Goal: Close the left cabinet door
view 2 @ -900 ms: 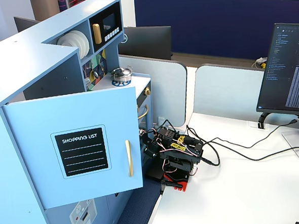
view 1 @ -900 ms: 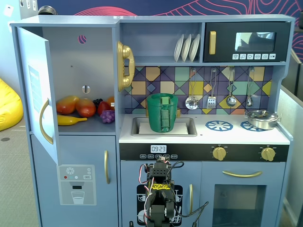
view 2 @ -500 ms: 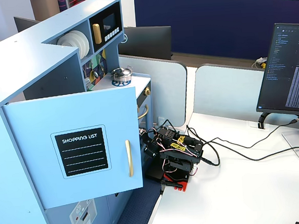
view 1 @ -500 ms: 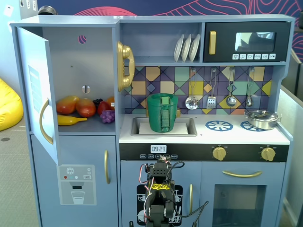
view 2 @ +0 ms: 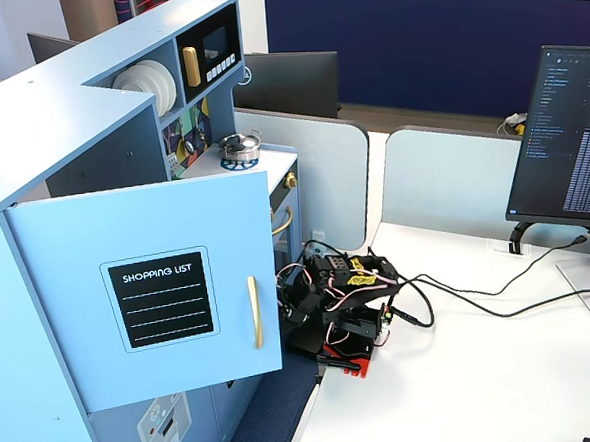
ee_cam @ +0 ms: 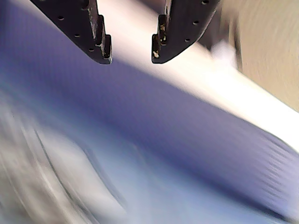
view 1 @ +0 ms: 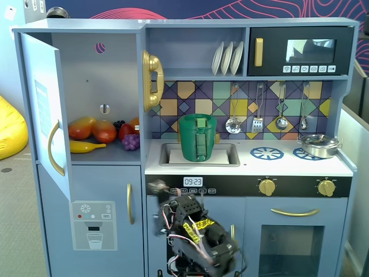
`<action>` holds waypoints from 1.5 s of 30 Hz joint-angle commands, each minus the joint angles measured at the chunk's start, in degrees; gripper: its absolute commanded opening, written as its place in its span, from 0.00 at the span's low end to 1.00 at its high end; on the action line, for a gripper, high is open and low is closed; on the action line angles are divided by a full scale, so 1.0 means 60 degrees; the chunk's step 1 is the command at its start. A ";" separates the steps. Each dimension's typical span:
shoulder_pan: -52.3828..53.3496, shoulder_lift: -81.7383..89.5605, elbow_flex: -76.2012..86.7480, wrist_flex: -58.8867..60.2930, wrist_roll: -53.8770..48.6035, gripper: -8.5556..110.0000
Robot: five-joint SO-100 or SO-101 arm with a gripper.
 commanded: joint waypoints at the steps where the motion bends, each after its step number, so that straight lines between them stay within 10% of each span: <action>1: -0.4526 -0.0791 -0.0806 -0.4146 -0.1069 0.07; 7: -0.7661 -0.2681 -0.1143 -0.7954 -0.2153 0.07; 21: -0.8730 -0.8174 -0.4438 -1.1924 -0.3047 0.07; 45: -0.8511 -1.3960 -1.0884 -1.2568 -0.3794 0.07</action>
